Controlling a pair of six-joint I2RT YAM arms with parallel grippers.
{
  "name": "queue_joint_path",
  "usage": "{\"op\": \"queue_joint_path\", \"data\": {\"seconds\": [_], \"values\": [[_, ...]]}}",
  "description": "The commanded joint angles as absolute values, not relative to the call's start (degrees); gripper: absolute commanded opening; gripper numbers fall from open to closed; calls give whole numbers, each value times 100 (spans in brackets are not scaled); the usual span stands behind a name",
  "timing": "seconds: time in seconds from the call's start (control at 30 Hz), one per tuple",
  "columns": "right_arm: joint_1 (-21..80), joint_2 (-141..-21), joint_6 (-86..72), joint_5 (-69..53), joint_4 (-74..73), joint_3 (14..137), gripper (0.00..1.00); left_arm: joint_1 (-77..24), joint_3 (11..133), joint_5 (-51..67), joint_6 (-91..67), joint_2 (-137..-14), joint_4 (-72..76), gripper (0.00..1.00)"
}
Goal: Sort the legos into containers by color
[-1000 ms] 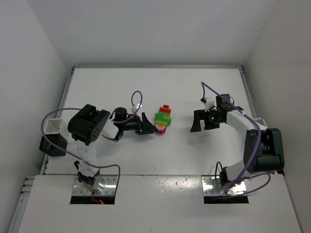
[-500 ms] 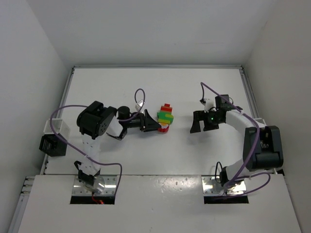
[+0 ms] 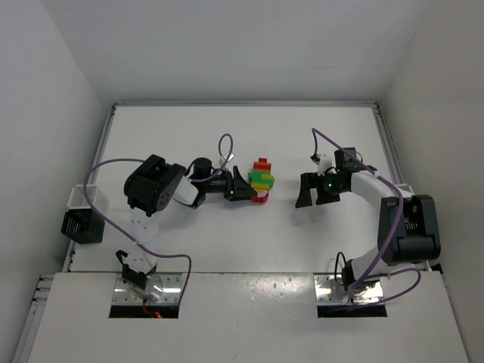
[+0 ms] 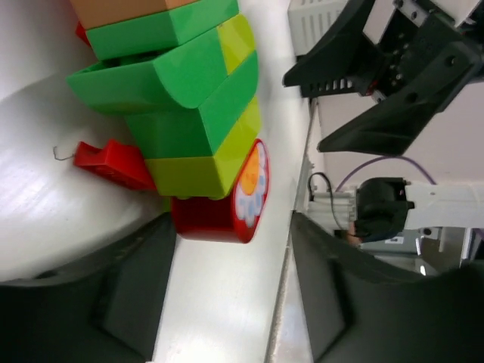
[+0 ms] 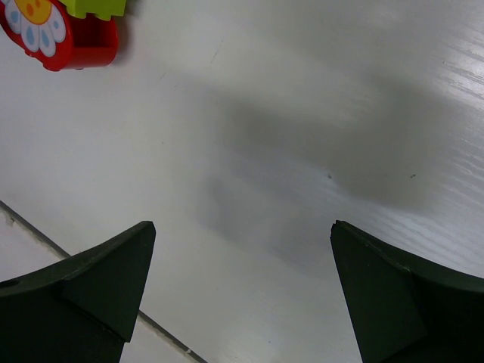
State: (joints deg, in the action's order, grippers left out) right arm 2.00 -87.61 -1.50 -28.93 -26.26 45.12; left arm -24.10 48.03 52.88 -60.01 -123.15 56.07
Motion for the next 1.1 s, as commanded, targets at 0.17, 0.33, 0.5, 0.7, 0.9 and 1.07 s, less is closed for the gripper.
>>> {"op": "queue_joint_path", "data": {"seconds": [0.17, 0.33, 0.5, 0.7, 0.9, 1.07], "values": [[193, -8447, -62, -3260, -2452, 4482, 100, -2540, 4720, 4887, -5414, -12823, 4386, 42], [193, -8218, -123, -3436, -2268, 4316, 100, -2488, 4615, 4887, -5361, -12623, 4516, 31], [193, -8156, -228, -3770, -2163, 4315, 100, -2382, 4124, 4887, -5160, -12086, 4833, 26], [193, -8209, -343, -4280, -2101, 4315, 100, -2329, 3867, 4834, -4694, -11111, 4668, 18], [193, -8218, -457, -4509, -1916, 4421, 100, -2276, 4069, 4720, -3649, -10548, 3535, 11], [255, -7893, -106, -4334, -1714, 4421, 100, -2452, 4368, 4404, -2244, -10099, 2269, 8]]}}
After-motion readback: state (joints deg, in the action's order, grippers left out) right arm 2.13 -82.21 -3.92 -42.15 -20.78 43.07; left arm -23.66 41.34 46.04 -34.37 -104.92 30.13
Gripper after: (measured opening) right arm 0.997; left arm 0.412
